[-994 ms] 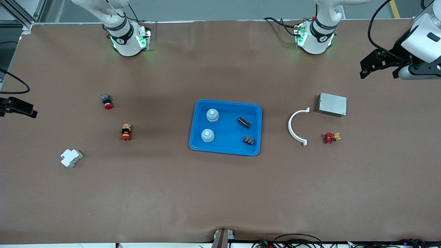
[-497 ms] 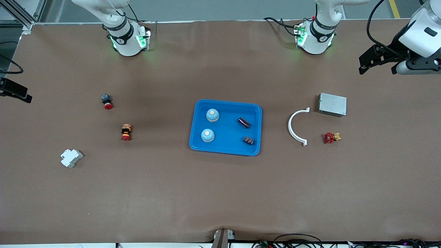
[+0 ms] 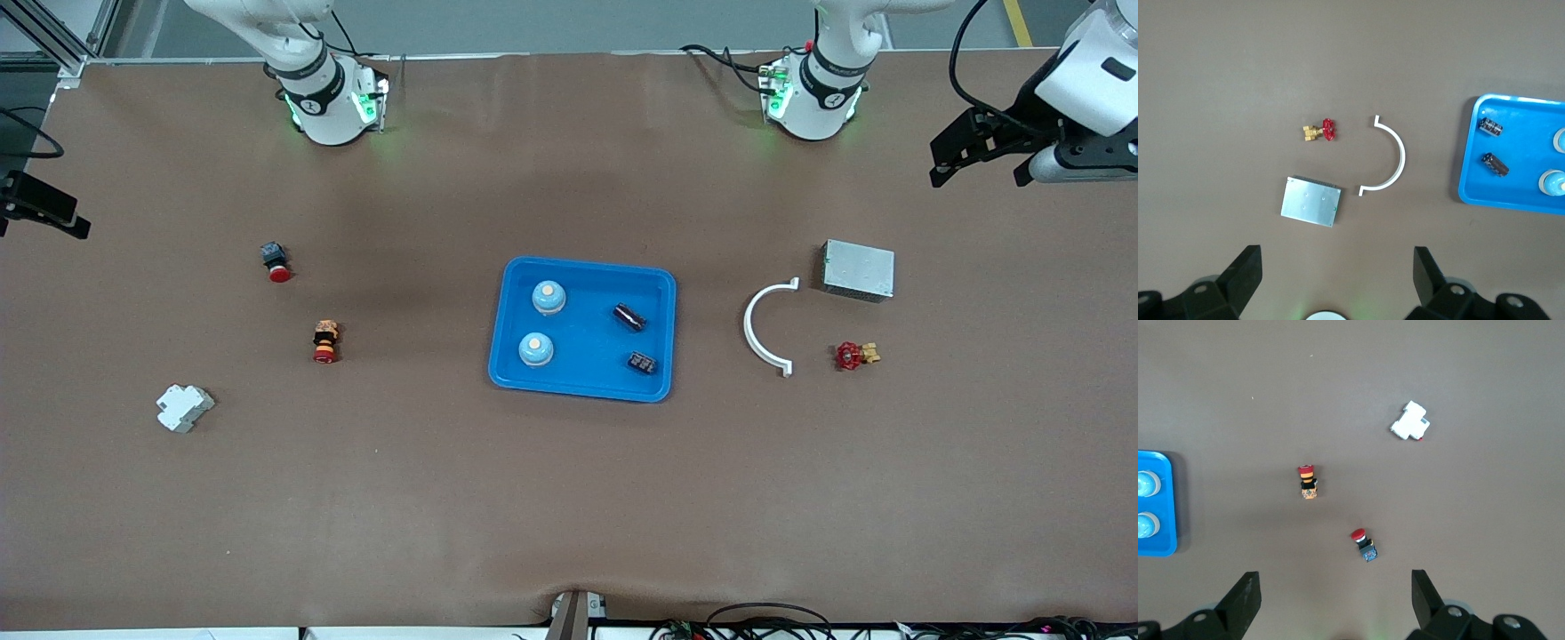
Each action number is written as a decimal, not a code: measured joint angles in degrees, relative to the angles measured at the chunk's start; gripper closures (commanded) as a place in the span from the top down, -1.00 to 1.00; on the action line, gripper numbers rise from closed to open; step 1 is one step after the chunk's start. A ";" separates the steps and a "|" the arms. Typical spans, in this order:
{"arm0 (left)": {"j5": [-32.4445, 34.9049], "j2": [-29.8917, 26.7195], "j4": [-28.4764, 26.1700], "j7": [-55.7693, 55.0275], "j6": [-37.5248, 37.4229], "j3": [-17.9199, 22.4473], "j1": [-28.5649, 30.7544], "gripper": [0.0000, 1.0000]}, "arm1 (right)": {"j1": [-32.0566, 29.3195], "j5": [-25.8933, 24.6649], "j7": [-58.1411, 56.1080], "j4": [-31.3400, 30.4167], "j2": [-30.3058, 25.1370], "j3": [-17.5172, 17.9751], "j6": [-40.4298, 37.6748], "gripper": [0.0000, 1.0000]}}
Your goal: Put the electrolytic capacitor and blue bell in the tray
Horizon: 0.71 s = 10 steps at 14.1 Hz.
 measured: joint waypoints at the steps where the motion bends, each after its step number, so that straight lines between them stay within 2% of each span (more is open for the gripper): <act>1: 0.00 0.00 -0.09 0.00 0.79 0.09 0.02 1.00 | -0.02 0.23 0.00 -0.03 -0.20 -0.27 -0.37 1.00; 10: 0.57 0.01 -0.54 3.93 2.55 0.44 1.47 1.00 | -0.03 0.39 0.00 -0.03 -1.33 -0.57 -3.82 1.00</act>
